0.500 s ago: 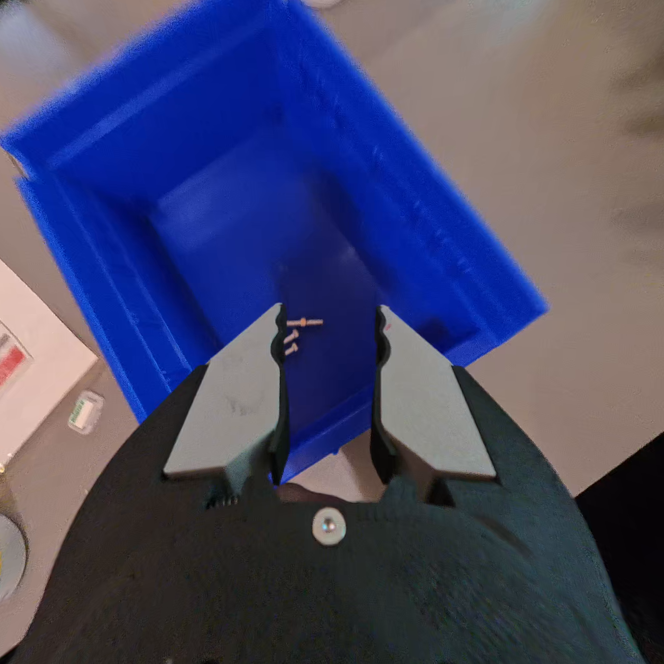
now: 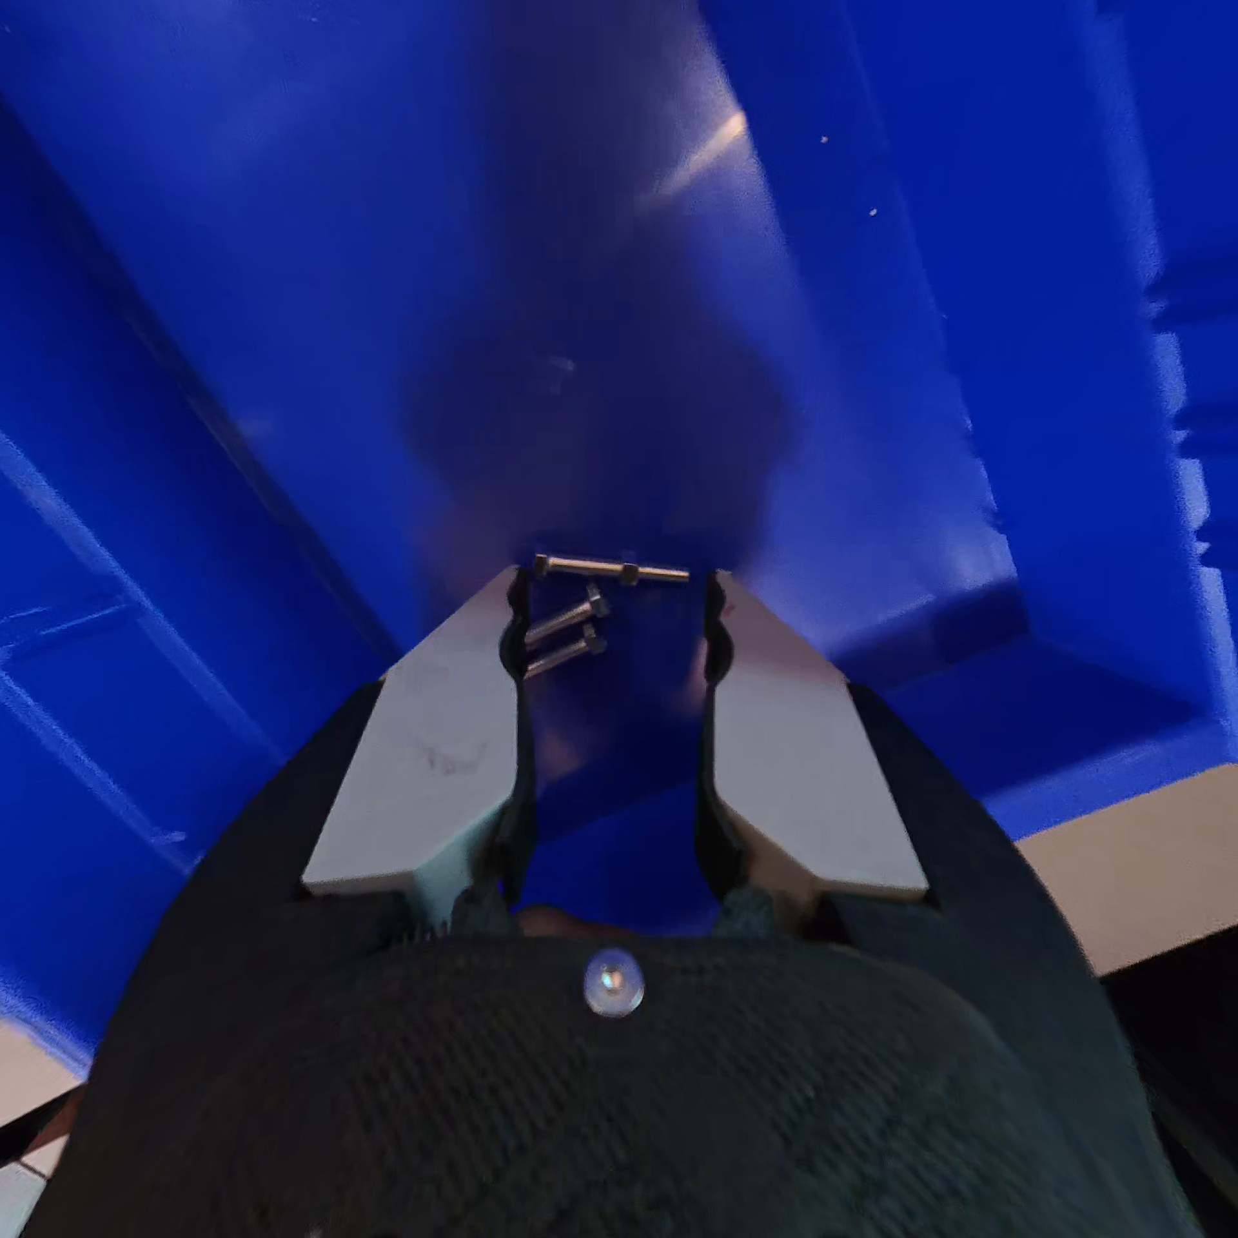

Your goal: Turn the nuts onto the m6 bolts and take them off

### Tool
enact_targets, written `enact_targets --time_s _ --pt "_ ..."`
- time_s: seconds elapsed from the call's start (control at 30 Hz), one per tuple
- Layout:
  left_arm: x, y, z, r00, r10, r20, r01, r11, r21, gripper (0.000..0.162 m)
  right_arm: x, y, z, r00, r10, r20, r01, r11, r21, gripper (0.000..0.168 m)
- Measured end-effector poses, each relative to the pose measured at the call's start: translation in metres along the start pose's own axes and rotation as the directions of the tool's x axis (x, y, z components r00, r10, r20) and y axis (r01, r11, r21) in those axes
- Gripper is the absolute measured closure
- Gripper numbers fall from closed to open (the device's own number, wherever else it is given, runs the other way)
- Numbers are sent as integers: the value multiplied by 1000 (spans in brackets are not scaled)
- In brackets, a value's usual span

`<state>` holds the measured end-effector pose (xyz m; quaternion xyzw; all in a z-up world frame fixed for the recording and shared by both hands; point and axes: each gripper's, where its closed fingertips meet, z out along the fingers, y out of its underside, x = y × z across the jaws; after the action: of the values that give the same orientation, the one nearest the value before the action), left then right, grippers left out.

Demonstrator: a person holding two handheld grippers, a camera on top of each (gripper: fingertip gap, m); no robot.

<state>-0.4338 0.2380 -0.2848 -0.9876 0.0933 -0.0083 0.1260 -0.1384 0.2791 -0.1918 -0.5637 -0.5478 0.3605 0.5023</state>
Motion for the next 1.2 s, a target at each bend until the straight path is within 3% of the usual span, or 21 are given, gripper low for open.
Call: enact_targets --time_s 0.57,0.67,0.77,0.83,0.97,1.07,1.2 --pt "-5 -2 0 1000 5 -1 -5 1000 7 118 -3 2 0 1000 3 15 -3 1000 -4 142" --pt "-1 -7 -9 999 49 5 -49 998 48 118 -4 3 0 1000 3 17 -3 1000 -7 142" --pt "4 -25 -36 994 96 45 -102 980 173 118 -4 3 -1 1000 11 24 -10 1000 -5 142" --pt "26 -43 -65 986 162 35 -165 932 321 118 -5 2 -1 999 18 33 -18 1000 1 141" --pt "131 -66 -130 918 348 -189 -164 768 619 118 -18 -14 -6 997 -21 80 16 997 70 139" --pt "211 -63 -156 806 504 -310 -138 669 730 118 -43 -37 -17 981 -122 151 98 983 156 138" --pt "286 -52 -162 647 631 -429 -99 627 773 118 -64 -59 -38 928 -365 80 341 914 219 138"
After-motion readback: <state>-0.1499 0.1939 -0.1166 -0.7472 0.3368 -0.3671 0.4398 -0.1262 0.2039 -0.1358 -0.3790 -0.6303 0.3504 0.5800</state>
